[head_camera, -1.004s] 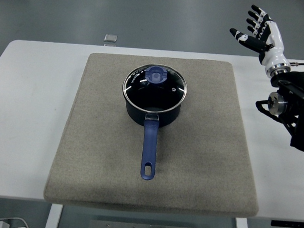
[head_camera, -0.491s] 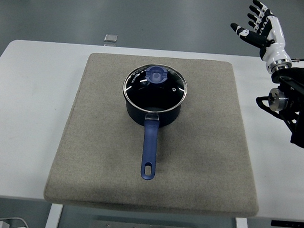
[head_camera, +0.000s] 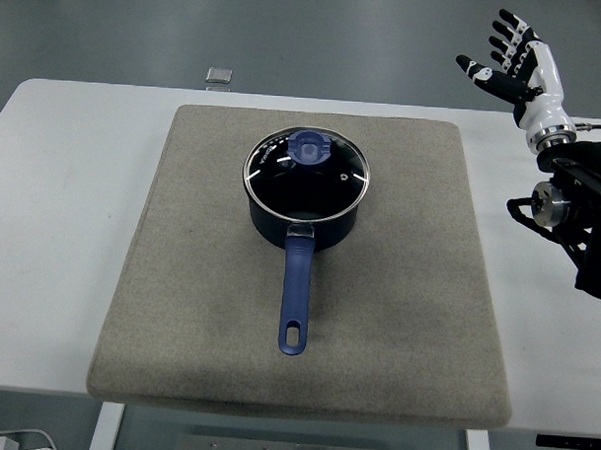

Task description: Lift the pot lid and place it to the right of the pot.

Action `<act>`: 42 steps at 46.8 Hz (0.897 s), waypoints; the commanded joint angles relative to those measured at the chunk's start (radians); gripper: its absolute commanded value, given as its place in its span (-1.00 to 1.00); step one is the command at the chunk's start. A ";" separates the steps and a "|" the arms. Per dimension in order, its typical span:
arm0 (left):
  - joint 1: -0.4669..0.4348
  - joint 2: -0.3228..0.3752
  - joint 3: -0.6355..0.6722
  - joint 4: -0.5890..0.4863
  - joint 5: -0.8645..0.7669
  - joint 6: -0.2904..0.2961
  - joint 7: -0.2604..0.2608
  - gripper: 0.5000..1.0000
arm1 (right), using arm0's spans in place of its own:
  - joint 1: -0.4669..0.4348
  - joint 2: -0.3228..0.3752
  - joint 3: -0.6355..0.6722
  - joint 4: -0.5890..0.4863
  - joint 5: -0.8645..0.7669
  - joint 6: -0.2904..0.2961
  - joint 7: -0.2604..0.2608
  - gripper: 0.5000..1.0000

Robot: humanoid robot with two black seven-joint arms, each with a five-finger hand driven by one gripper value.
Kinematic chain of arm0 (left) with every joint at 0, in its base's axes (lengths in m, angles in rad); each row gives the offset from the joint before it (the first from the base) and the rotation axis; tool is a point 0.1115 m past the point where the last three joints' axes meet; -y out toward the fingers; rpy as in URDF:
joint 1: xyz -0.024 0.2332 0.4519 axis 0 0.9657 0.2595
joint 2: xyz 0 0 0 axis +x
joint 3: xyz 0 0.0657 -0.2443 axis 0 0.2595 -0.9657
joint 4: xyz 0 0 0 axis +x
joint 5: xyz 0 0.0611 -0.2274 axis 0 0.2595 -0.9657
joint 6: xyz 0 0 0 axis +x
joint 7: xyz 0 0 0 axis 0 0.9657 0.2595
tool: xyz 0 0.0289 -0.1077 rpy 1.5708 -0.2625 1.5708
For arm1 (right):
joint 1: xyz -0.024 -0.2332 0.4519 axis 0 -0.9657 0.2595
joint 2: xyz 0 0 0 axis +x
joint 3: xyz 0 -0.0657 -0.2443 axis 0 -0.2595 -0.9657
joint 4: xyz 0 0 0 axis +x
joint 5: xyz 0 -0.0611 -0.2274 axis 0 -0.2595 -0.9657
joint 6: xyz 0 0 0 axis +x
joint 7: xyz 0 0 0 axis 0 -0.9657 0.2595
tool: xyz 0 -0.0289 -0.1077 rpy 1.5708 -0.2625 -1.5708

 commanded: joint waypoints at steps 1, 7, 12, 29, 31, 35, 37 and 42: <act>0.000 0.000 0.000 0.000 0.000 0.000 0.000 1.00 | 0.006 -0.001 -0.002 0.000 -0.003 0.000 -0.001 0.68; 0.000 0.000 0.000 0.000 0.000 0.000 0.000 1.00 | 0.026 -0.006 -0.009 0.000 -0.006 0.019 -0.001 0.68; 0.000 0.000 0.000 0.000 0.000 0.000 0.000 1.00 | 0.049 -0.009 -0.015 0.002 -0.045 0.037 -0.001 0.68; 0.000 0.000 0.000 0.000 0.000 0.000 0.000 1.00 | 0.228 -0.086 -0.018 0.012 -0.343 0.203 0.002 0.68; 0.000 0.000 0.000 0.000 0.000 0.000 0.000 1.00 | 0.256 -0.087 -0.017 0.012 -0.386 0.227 0.007 0.68; 0.000 0.000 0.000 0.000 0.000 0.000 0.000 1.00 | 0.308 -0.087 -0.017 0.022 -0.446 0.258 0.007 0.68; 0.000 0.000 0.000 0.000 0.000 0.000 0.000 1.00 | 0.334 -0.089 -0.017 0.029 -0.464 0.276 0.007 0.68; 0.000 0.000 0.000 0.000 0.000 0.000 0.000 1.00 | 0.408 -0.090 -0.018 0.052 -0.518 0.344 0.007 0.68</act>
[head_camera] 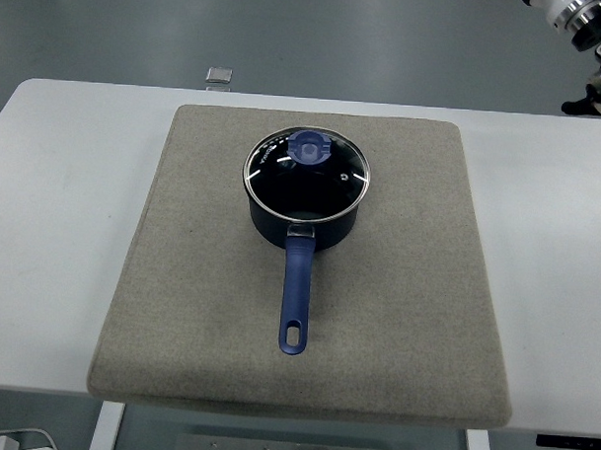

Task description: Lift the pot lid and place it to the right of the pot.

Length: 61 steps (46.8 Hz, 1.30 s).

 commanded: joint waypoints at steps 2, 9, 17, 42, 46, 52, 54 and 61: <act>0.000 0.000 -0.002 0.000 0.000 0.000 0.000 1.00 | 0.073 -0.005 0.001 0.025 -0.069 0.067 0.000 0.68; 0.000 0.000 0.000 0.000 0.000 0.000 0.000 1.00 | 0.170 -0.002 -0.001 0.070 -0.191 0.101 0.000 0.68; 0.000 0.000 0.000 0.000 0.000 0.000 0.000 1.00 | 0.250 0.004 -0.002 0.131 -0.323 0.132 0.000 0.67; 0.000 0.000 0.000 0.000 0.000 0.000 0.000 1.00 | 0.330 0.008 -0.045 0.361 -0.571 0.124 0.000 0.67; 0.000 0.000 0.000 0.000 0.000 0.000 0.000 1.00 | 0.324 0.013 -0.042 0.389 -0.637 0.112 0.000 0.67; 0.000 0.000 0.000 0.000 0.000 0.000 0.000 1.00 | 0.316 0.016 -0.044 0.430 -0.731 0.093 0.000 0.66; 0.000 0.000 0.000 0.000 0.000 0.000 0.000 1.00 | 0.313 0.018 -0.044 0.438 -0.760 0.090 0.000 0.67; 0.000 0.000 0.000 0.000 0.000 0.000 0.000 1.00 | 0.262 0.027 -0.044 0.444 -0.847 0.081 0.000 0.67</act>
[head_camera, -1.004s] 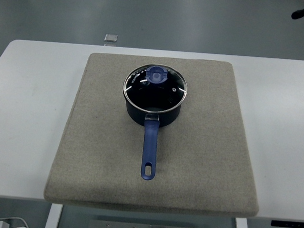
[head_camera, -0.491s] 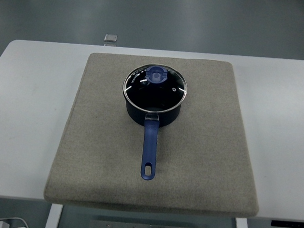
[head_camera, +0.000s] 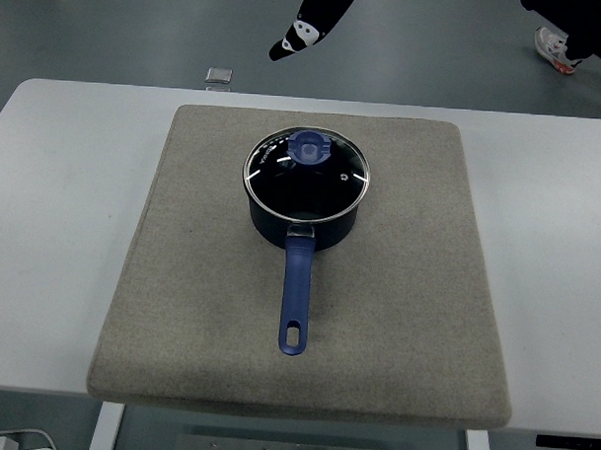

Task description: Lift the pot lid and place it to the right of the pot.

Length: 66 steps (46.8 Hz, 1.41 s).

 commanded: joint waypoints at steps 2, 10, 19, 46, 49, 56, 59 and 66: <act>0.000 0.000 0.000 0.000 0.000 0.000 0.000 1.00 | -0.037 0.006 -0.002 0.002 -0.054 -0.010 0.000 0.67; 0.000 0.000 0.000 0.000 0.000 0.000 0.000 1.00 | -0.079 0.017 -0.055 0.004 -0.136 -0.044 0.000 0.66; 0.000 0.000 0.000 0.000 0.000 0.000 0.000 1.00 | -0.083 0.017 -0.154 0.010 -0.179 -0.141 0.000 0.66; 0.000 0.000 0.000 0.000 0.000 0.000 0.000 1.00 | -0.122 0.019 -0.232 0.048 -0.246 -0.222 0.000 0.66; 0.000 0.000 0.000 0.000 0.000 0.000 0.000 1.00 | -0.137 0.017 -0.238 0.047 -0.246 -0.230 0.000 0.66; 0.000 0.000 0.000 0.000 0.000 0.000 0.000 1.00 | -0.146 0.017 -0.238 0.032 -0.246 -0.242 0.000 0.66; 0.000 0.000 0.000 0.000 0.000 0.000 0.000 1.00 | -0.152 0.017 -0.238 0.028 -0.246 -0.245 0.000 0.66; 0.000 0.000 0.000 0.000 0.000 0.000 0.000 1.00 | -0.157 0.019 -0.236 0.007 -0.246 -0.274 0.000 0.66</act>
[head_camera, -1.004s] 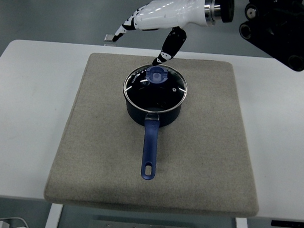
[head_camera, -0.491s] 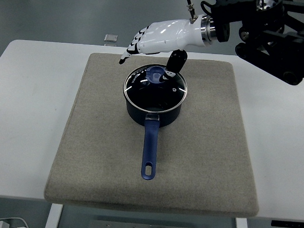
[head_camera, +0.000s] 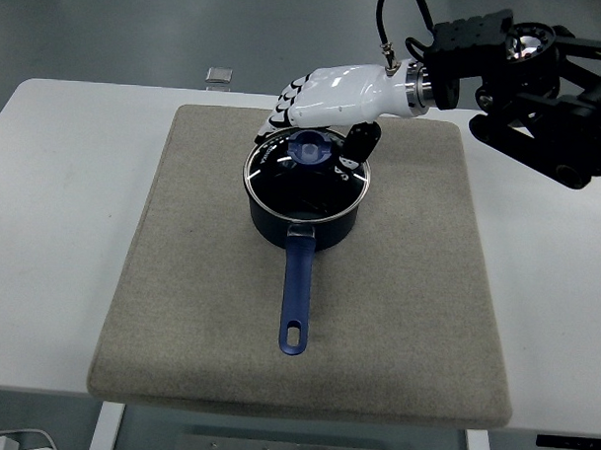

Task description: Lift the pot lid and place it to the right of the pot.

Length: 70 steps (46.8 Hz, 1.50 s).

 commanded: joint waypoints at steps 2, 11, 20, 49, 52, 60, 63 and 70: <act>0.000 0.000 0.000 0.000 0.000 0.000 0.000 1.00 | -0.002 0.001 0.001 -0.004 0.000 -0.009 0.000 0.66; 0.000 0.000 0.000 0.000 0.000 0.000 0.000 1.00 | -0.010 0.026 -0.002 -0.007 0.000 -0.010 0.000 0.66; 0.000 0.000 0.000 0.000 0.000 0.000 0.000 1.00 | -0.016 0.027 -0.002 -0.020 0.000 -0.029 0.000 0.66; 0.000 0.000 0.000 0.000 0.000 0.000 0.000 1.00 | -0.040 0.042 -0.030 -0.050 -0.044 -0.089 0.000 0.66; 0.000 0.000 0.000 0.000 0.000 0.000 0.000 1.00 | -0.040 0.042 -0.033 -0.052 -0.044 -0.090 0.000 0.65; 0.000 0.000 0.000 0.000 0.000 0.000 0.000 1.00 | -0.040 0.042 -0.033 -0.055 -0.044 -0.090 0.000 0.65; 0.000 0.000 0.000 0.000 0.000 0.000 0.000 1.00 | -0.040 0.042 -0.033 -0.058 -0.044 -0.090 0.000 0.65; 0.000 0.000 0.000 0.000 0.000 0.000 0.000 1.00 | -0.040 0.044 -0.034 -0.058 -0.044 -0.090 0.000 0.65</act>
